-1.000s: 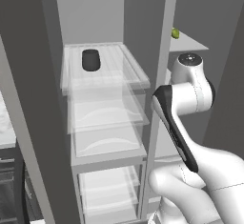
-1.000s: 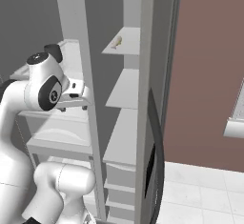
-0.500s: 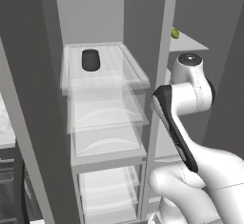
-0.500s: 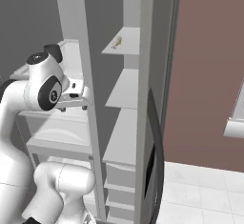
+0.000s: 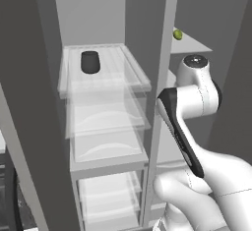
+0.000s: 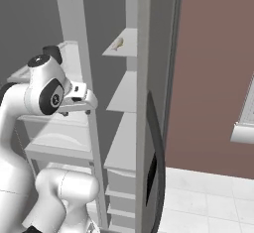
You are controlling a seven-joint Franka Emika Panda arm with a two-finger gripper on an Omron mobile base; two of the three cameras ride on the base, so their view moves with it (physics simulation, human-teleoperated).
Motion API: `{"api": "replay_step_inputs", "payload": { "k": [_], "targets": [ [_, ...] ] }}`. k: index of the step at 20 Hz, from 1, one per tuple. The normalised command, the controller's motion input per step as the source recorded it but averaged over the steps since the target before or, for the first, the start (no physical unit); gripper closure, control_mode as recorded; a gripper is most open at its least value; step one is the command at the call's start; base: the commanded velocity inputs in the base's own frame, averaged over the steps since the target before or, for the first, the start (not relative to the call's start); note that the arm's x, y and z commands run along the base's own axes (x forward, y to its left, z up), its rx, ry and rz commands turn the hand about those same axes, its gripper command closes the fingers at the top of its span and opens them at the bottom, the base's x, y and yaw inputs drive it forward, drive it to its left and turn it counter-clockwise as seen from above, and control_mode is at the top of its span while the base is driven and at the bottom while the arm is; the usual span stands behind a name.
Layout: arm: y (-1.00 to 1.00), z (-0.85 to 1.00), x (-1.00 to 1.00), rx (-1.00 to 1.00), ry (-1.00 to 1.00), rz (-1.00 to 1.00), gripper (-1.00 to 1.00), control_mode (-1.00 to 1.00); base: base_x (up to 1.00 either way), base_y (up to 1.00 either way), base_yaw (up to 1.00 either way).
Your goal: Pick up the frozen fish from the freezer, place it on any shelf in the fridge, and close the fridge and freezer doors when done.
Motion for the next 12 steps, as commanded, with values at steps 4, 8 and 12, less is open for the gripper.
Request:
{"api": "replay_step_inputs", "payload": {
  "k": [4,8,12],
  "targets": [
    [0.0,0.0,0.0,0.0,0.0,0.0,-1.0,1.0,0.0,-0.37,0.0],
    [0.0,0.0,0.0,0.0,0.0,0.0,-1.0,1.0,0.07,-0.35,0.0],
    [0.0,0.0,0.0,0.0,0.0,0.0,-1.0,1.0,0.29,-0.18,-0.01]
  ]
}}
